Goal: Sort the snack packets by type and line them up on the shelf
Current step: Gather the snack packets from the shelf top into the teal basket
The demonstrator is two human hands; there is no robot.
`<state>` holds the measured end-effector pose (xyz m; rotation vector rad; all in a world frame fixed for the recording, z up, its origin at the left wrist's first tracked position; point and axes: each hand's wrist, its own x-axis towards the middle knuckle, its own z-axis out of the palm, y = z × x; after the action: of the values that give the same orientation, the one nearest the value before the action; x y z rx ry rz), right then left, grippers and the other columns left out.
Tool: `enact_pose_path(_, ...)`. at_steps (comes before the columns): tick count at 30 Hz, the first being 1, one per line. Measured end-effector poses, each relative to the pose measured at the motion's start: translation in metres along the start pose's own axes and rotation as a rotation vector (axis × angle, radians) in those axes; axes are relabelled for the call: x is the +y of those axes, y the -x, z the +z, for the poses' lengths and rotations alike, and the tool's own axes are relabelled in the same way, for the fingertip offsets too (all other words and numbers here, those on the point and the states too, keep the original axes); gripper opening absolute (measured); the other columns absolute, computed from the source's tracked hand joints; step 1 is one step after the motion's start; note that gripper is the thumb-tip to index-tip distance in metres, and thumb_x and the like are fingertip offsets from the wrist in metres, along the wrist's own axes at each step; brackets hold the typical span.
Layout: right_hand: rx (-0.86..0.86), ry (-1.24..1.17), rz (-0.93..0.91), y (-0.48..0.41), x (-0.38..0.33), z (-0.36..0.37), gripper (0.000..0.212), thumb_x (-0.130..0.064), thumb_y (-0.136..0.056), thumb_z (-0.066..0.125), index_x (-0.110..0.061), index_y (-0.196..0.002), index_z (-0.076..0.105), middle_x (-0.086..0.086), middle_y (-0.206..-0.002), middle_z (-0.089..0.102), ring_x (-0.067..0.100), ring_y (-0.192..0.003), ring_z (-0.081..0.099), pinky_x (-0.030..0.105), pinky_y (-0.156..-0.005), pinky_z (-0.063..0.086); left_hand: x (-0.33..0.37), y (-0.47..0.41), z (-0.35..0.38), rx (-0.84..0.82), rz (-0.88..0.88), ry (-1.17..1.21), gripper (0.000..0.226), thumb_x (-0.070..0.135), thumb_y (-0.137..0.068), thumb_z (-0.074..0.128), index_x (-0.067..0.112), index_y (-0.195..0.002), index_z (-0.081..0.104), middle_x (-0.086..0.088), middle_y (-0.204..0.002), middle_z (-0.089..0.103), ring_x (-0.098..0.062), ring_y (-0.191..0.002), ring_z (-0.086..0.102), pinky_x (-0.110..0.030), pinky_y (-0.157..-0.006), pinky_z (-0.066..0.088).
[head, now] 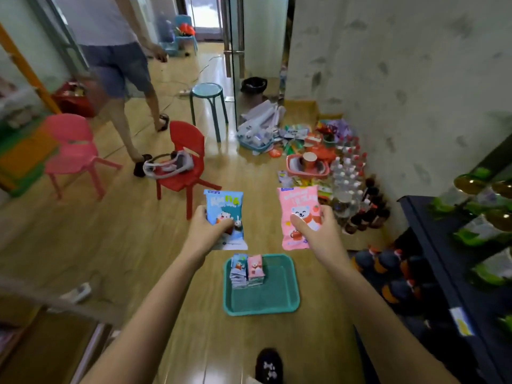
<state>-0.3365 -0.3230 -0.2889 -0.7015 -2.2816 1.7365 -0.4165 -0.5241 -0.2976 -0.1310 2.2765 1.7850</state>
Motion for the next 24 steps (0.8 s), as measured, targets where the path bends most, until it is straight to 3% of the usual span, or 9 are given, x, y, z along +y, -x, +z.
enact_pose_path(4, -0.082, 0.011, 0.063, -0.07, 0.054, 0.047, 0.032, -0.025, -0.085, 0.066, -0.021, -0.102, 0.04, -0.014, -0.085, 0.058, -0.006, -0.061, 0.061, 0.02, -0.065, 0.049, -0.058, -0.081, 0.021, -0.025, -0.154, 0.028, 0.01, 0.013, -0.09, 0.051, 0.014, -0.093, 0.041, -0.002, -0.075, 0.056, -0.013, -0.051, 0.051, -0.019, -0.044, 0.042)
enact_pose_path(8, -0.099, -0.027, 0.174, -0.126, 0.131, 0.096, 0.018, -0.027, -0.088, 0.062, -0.028, -0.091, 0.044, 0.004, -0.099, 0.066, 0.02, -0.087, 0.068, 0.045, -0.081, 0.055, -0.132, -0.153, 0.038, -0.076, -0.278, 0.007, 0.01, 0.015, -0.092, 0.047, 0.012, -0.099, 0.041, -0.002, -0.084, 0.053, -0.008, -0.054, 0.053, -0.014, -0.04, 0.042)
enact_pose_path(10, -0.12, -0.053, 0.226, -0.153, 0.179, 0.123, 0.012, -0.024, -0.091, 0.057, -0.029, -0.093, 0.046, 0.006, -0.104, 0.066, 0.023, -0.089, 0.068, 0.048, -0.082, 0.056, -0.177, -0.19, 0.047, -0.103, -0.297, -0.001, 0.01, 0.012, -0.093, 0.049, 0.01, -0.101, 0.044, -0.004, -0.089, 0.056, -0.009, -0.062, 0.054, -0.012, -0.042, 0.043)
enact_pose_path(13, -0.143, -0.108, 0.298, -0.188, 0.262, 0.165, 0.015, -0.019, -0.094, 0.052, -0.019, -0.107, 0.045, 0.005, -0.107, 0.064, 0.016, -0.084, 0.067, 0.037, -0.076, 0.058, -0.257, -0.241, 0.064, -0.172, -0.316, 0.008, 0.009, 0.007, -0.092, 0.054, 0.008, -0.101, 0.052, -0.003, -0.088, 0.064, -0.004, -0.059, 0.062, -0.015, -0.049, 0.046)
enact_pose_path(15, -0.147, -0.101, 0.325, -0.21, 0.323, 0.191, 0.019, -0.017, -0.095, 0.051, -0.014, -0.112, 0.044, 0.002, -0.107, 0.061, 0.005, -0.082, 0.064, 0.022, -0.066, 0.056, -0.313, -0.27, 0.079, -0.196, -0.327, -0.004, 0.004, 0.006, -0.09, 0.058, 0.009, -0.089, 0.058, -0.002, -0.08, 0.066, 0.001, -0.051, 0.062, -0.015, -0.049, 0.046)
enact_pose_path(17, -0.154, -0.096, 0.343, -0.229, 0.385, 0.215, 0.023, -0.016, -0.095, 0.051, -0.011, -0.116, 0.044, 0.0, -0.106, 0.06, 0.0, -0.08, 0.062, 0.017, -0.061, 0.052, -0.368, -0.296, 0.093, -0.183, -0.33, -0.012, 0.016, 0.005, -0.088, 0.062, 0.012, -0.074, 0.057, 0.004, -0.064, 0.064, 0.005, -0.043, 0.057, -0.01, -0.043, 0.042)
enact_pose_path(20, -0.175, -0.046, 0.364, -0.254, 0.467, 0.247, 0.027, -0.021, -0.095, 0.051, -0.013, -0.119, 0.043, 0.002, -0.112, 0.059, 0.009, -0.086, 0.062, 0.023, -0.066, 0.05, -0.446, -0.331, 0.114, -0.19, -0.322, -0.028, 0.024, 0.004, -0.086, 0.063, 0.013, -0.066, 0.055, 0.011, -0.042, 0.06, 0.005, -0.038, 0.054, -0.006, -0.04, 0.037)
enact_pose_path(24, -0.199, 0.042, 0.384, -0.284, 0.56, 0.286, 0.019, -0.023, -0.095, 0.05, -0.014, -0.111, 0.044, 0.004, -0.104, 0.059, 0.017, -0.083, 0.06, 0.037, -0.074, 0.052, -0.548, -0.373, 0.137, -0.172, -0.331, -0.048, 0.013, 0.006, -0.083, 0.067, 0.01, -0.072, 0.063, 0.012, -0.046, 0.064, 0.005, -0.042, 0.057, -0.008, -0.042, 0.04)
